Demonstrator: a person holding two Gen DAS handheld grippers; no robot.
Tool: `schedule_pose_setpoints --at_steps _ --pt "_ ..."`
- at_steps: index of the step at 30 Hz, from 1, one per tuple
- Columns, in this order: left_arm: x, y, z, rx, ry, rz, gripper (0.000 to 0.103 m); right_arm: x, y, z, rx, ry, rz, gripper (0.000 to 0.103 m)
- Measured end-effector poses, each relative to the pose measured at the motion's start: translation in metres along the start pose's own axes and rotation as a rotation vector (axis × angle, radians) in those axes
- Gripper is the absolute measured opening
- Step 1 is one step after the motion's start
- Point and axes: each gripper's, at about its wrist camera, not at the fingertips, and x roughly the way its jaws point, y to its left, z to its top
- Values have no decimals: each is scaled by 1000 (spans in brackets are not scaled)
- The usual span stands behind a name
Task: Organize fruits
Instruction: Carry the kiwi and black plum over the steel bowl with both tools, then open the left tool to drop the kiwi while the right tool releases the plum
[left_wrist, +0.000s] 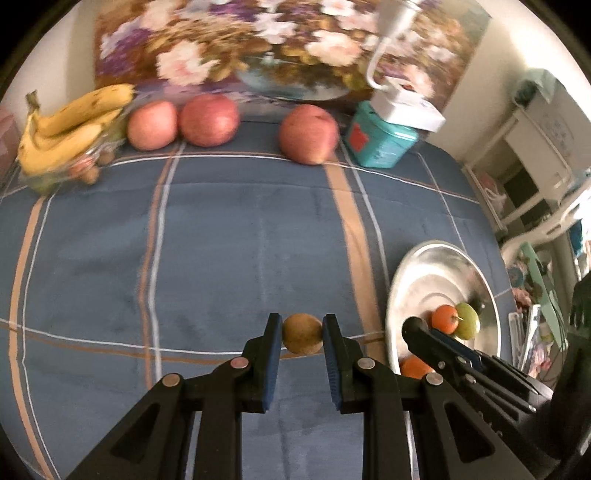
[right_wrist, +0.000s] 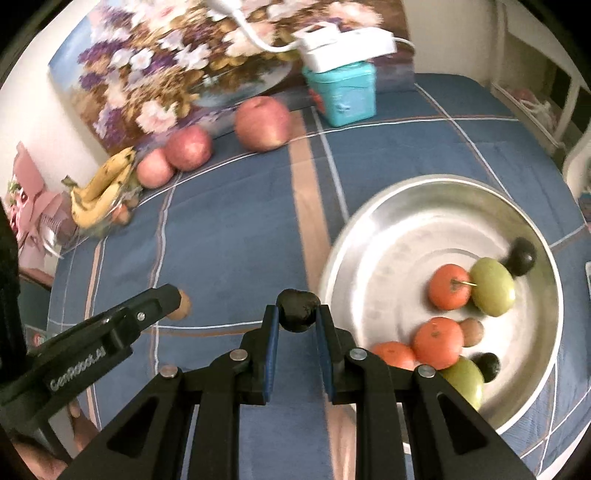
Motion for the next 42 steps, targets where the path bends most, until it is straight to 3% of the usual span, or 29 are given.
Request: schedule_pose_setpoints --at_steps 8,14,21,24,30,32,34,36,38,42 --pt "9 -48 -9 114 9 -61 24 -10 -38 5 99 -27 -16 21" --pt "22 -93 -24 244 20 -79 24 -26 -79 10 211 -68 -127 21" --pt "28 -102 -30 274 40 -80 27 -26 -105 8 291 -65 -140 22" --pt "28 -98 -29 252 43 -92 43 -25 -105 7 291 -53 -140 22" --pt "27 -90 -27 216 33 -81 47 -25 -105 8 284 -49 -152 25" --pt "29 -77 -25 164 41 -42 68 -24 -104 7 285 -51 -149 25" --pt "33 -62 -23 110 57 12 71 -23 -100 7 276 -49 -151 25" --pt "37 -40 -22 41 78 81 72 -20 -95 6 255 -40 -163 35" --pt "39 -18 -23 -15 84 152 79 -17 -86 5 219 -32 -179 59" --pt "36 9 -27 -70 76 207 99 -13 -68 4 143 -29 -217 61"
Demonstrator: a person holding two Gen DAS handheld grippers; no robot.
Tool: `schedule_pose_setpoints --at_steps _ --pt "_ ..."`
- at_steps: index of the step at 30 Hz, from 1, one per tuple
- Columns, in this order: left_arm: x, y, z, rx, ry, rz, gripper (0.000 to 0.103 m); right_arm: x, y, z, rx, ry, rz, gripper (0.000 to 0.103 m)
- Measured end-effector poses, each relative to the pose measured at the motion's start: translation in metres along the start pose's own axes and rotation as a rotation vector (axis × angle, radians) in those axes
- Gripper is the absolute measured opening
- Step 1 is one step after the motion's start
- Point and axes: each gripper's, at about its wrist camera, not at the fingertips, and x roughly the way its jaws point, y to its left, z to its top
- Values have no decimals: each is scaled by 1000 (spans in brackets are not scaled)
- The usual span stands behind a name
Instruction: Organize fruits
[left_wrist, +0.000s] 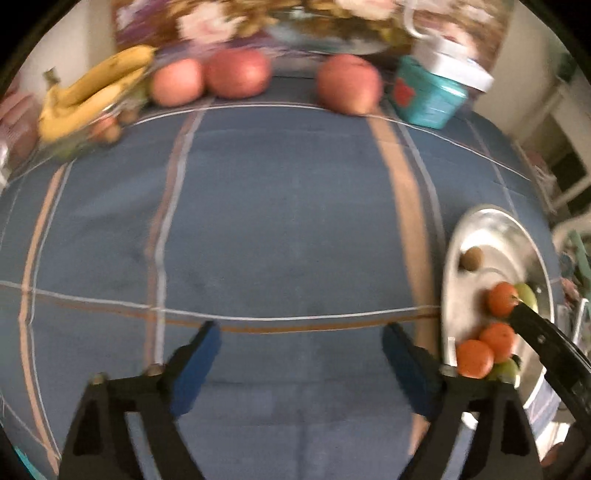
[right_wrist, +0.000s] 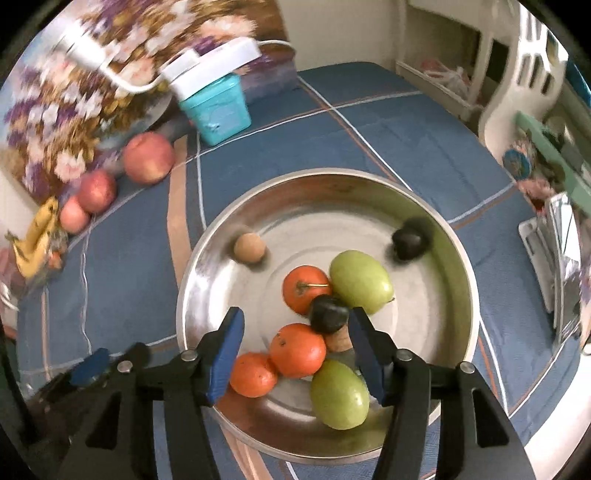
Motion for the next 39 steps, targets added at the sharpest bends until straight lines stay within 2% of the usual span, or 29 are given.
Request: schedule_pose_setpoints --at_steps 2,7,13,18,19,20,21,28,32,39 --pt "0 8 -2 -17 -7 13 103 -1 10 -2 -41 -5 -8 71" --pt "-2 21 -11 -41 -2 60 103 -2 35 -11 -124 -13 -7 81" --pt "-12 30 -27 -44 -37 115 103 -4 55 -23 -194 -27 -19 83" --pt "-23 38 -39 -66 -42 111 103 -9 60 -38 -216 -33 -7 83" --pt "-25 38 -40 -64 -43 116 103 -10 61 -43 -220 -30 -9 88" --pt "-30 38 -44 -54 -47 134 103 -10 61 -46 -223 -26 -8 99" --pt "-33 37 -47 -43 -54 148 103 -11 62 -49 -223 -24 -3 101" --pt "-57 37 -71 -9 -96 278 103 -24 57 -72 -212 -42 10 101" --pt "-66 40 -84 -11 -84 286 103 -32 51 -82 -207 -51 3 101" --pt "-85 47 -100 -17 -117 294 103 -43 43 -93 -198 -62 14 101"
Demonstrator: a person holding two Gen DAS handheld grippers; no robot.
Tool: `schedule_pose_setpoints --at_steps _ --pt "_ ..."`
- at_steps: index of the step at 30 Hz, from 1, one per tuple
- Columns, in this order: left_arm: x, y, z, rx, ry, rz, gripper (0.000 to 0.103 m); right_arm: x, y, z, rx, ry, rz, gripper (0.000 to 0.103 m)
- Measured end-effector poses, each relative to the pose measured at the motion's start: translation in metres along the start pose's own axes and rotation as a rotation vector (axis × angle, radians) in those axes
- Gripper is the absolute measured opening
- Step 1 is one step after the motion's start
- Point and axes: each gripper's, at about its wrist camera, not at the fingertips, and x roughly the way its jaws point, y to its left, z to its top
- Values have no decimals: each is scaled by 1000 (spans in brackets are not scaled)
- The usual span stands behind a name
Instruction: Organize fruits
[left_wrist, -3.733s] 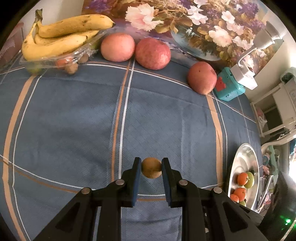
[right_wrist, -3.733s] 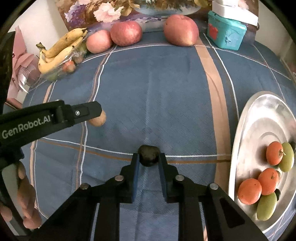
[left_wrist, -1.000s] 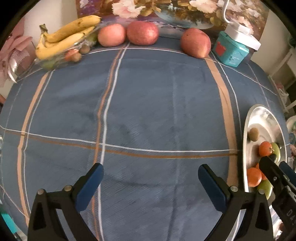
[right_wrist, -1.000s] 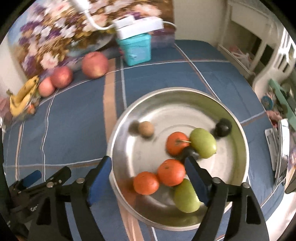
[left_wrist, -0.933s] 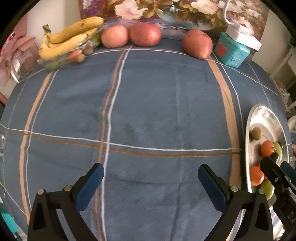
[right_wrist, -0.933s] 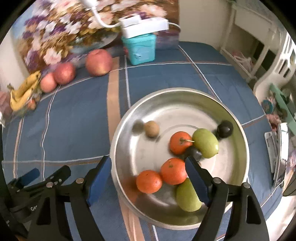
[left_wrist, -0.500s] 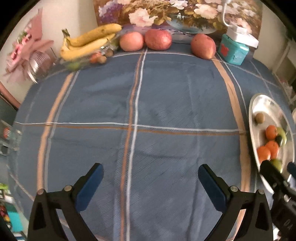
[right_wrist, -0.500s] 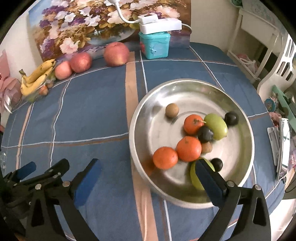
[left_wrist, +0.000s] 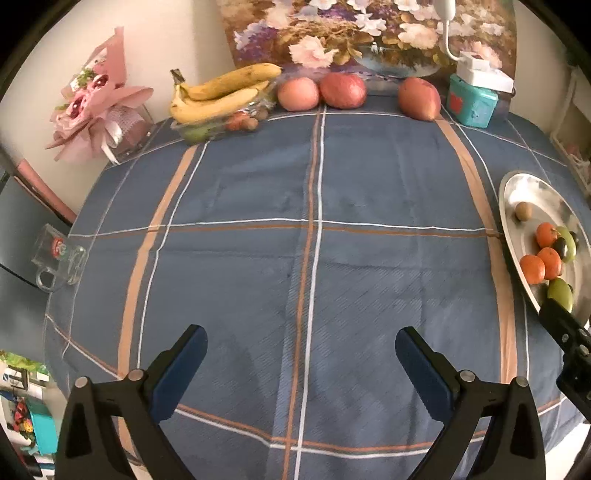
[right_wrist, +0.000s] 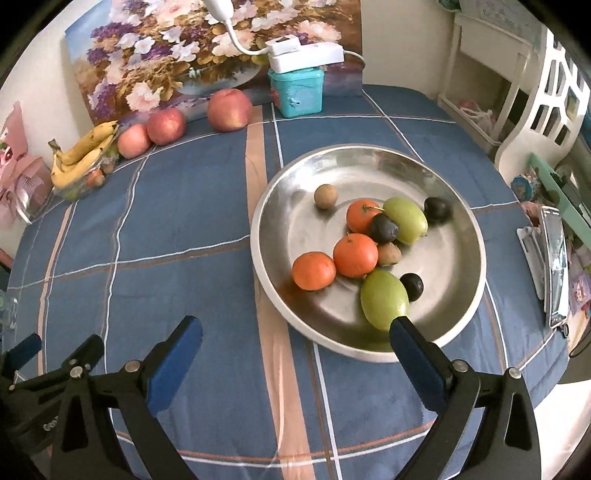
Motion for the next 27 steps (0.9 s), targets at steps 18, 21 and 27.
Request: schedule_pose_setpoints --at_steps 18,21,27 --pt "4 25 5 -128 47 -62 103 -1 20 -11 -59 8 -36 101" --pt "4 25 5 -122 45 -60 103 0 21 -11 -54 13 -38 101" --pt "4 22 4 -109 45 -50 103 0 21 -12 -49 18 -41 101"
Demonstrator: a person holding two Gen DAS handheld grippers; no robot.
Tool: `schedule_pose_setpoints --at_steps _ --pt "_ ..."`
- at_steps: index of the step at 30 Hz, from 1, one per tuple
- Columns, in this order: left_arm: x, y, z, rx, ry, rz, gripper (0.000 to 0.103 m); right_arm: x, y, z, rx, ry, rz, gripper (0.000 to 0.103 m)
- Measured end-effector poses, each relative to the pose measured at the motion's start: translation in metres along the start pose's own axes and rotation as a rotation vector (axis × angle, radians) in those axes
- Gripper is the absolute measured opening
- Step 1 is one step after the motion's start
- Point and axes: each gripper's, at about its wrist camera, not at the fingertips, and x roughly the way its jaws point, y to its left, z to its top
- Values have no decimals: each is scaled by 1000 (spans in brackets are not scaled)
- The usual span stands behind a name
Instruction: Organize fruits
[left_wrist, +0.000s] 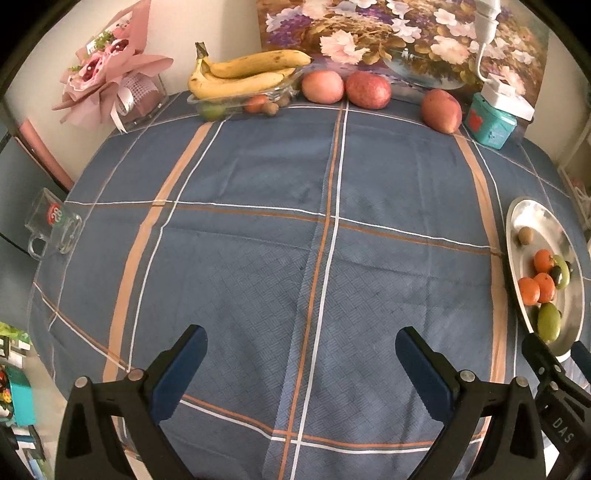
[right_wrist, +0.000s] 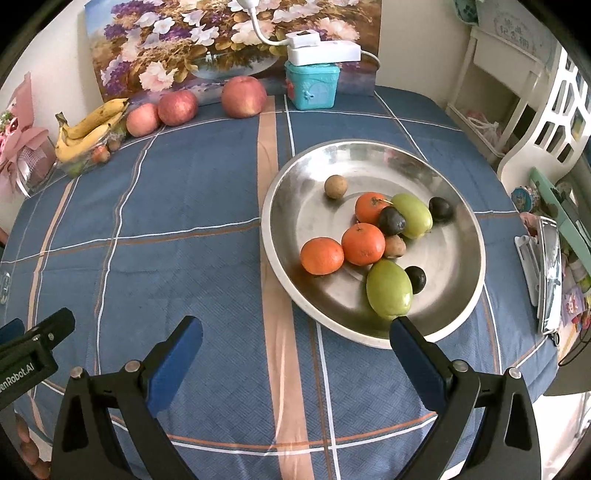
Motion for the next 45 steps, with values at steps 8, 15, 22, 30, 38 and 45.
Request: schedule_pose_setpoints --at_steps 8,15,22,30,38,45 --pt "1 -4 -2 12 8 3 103 0 -5 0 16 5 10 101" --pt "3 -4 -2 9 17 4 103 1 -9 0 28 11 18 101" --pt "4 -5 -4 5 27 1 103 1 -12 1 33 13 21 101" --pt "5 -6 -3 6 35 0 103 3 -13 0 36 18 21 101" --pt "3 -9 -4 28 31 -9 103 3 -12 0 38 18 21 101" --pt "3 -7 -4 26 34 -15 103 4 -13 -1 36 20 21 101"
